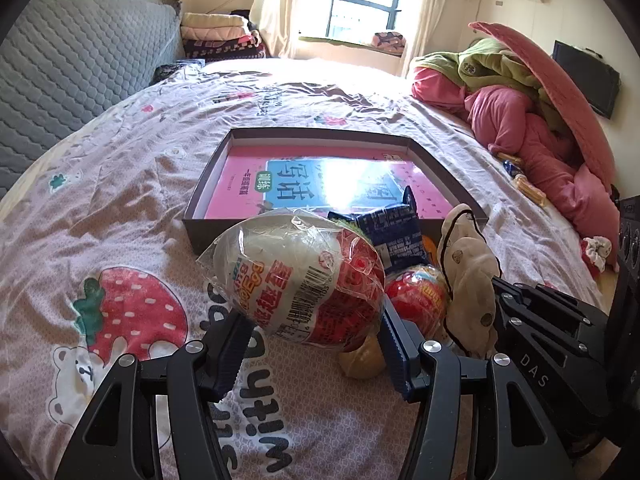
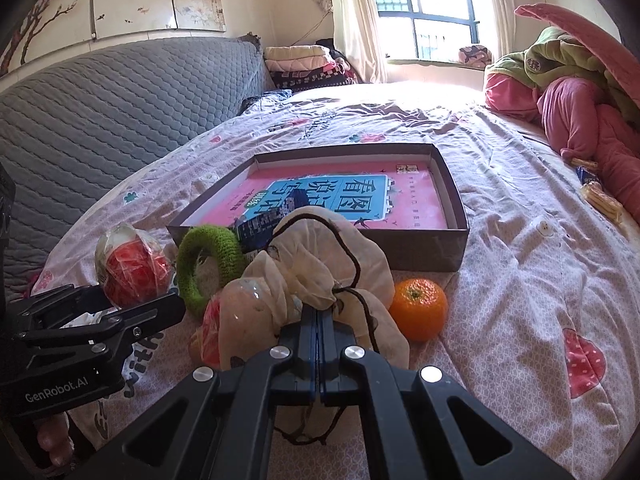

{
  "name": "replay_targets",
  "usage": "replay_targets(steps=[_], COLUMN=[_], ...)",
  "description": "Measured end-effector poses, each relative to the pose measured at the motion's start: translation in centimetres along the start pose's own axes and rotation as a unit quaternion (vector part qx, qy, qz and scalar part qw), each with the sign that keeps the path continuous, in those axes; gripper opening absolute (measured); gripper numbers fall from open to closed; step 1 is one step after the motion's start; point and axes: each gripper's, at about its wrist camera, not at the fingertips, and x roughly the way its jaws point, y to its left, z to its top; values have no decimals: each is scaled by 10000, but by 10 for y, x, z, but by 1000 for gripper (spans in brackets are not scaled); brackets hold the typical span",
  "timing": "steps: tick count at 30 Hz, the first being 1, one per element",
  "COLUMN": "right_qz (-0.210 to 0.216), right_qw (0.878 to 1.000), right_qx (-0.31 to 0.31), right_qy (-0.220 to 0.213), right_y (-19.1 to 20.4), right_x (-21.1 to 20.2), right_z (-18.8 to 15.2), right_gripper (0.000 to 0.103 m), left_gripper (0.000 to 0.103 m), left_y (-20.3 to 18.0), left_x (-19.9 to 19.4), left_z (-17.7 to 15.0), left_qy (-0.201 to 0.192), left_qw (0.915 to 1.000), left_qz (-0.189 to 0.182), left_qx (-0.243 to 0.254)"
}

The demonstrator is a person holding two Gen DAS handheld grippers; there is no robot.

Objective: Organize objects
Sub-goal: 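Lift the egg with the left gripper while the right gripper lifts the bag toward the box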

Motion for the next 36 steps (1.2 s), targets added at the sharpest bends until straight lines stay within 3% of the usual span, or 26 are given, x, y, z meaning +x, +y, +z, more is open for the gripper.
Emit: replay_targets(steps=[7,36], right_qz=[20,-112], right_qw=[9997,9990], right_qx=[45,145], right_qy=[-247,-397], right_y=[-3,-17], right_x=[6,29], right_z=[13,69], right_gripper=[0,1], left_gripper=[61,61], left_y=[0,20], left_x=[7,36], left_z=[16,67], left_qy=[-63,-164], left_qw=[10000,9996], left_qz=[-42,149], left_qx=[-36,-184])
